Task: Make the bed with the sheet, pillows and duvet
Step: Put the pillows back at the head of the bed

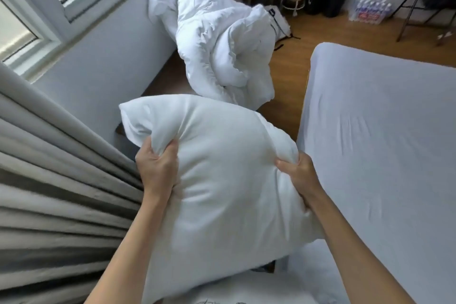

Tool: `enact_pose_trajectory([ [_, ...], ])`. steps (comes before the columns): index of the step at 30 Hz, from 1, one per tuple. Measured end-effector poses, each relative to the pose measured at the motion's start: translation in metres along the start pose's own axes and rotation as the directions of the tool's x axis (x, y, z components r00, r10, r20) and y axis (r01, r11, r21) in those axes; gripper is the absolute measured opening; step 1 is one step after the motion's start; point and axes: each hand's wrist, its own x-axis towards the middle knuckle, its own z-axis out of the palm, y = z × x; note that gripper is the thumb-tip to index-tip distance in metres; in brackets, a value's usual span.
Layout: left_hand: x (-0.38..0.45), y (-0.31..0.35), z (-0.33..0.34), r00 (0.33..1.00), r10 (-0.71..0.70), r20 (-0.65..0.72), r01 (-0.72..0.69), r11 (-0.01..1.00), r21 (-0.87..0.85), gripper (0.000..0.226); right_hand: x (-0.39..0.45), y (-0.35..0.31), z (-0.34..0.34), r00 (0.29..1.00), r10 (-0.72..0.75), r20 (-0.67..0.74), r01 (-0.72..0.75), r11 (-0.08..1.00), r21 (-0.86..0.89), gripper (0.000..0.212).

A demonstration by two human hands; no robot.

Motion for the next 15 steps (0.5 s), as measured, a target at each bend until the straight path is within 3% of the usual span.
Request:
enact_pose_trajectory([
  [4,-0.024,0.042,0.046,0.987,0.101,0.128,-0.087,0.99,-0.11,0.042,-0.036,0.002,-0.055,0.98,0.002,-0.199,0.01,0.998,0.059,0.027],
  [9,-0.02,0.067,0.114,0.943,0.161,0.29,-0.113,0.978,-0.174,0.02,-0.056,-0.014,-0.111,0.905,0.028,-0.424,0.045,0.986,0.162,0.03],
  [15,0.023,0.069,0.207,0.848,0.192,0.495,-0.071,0.965,-0.253,0.016,-0.025,-0.018,-0.142,0.842,0.207,-0.498,0.045,0.893,0.447,0.039],
])
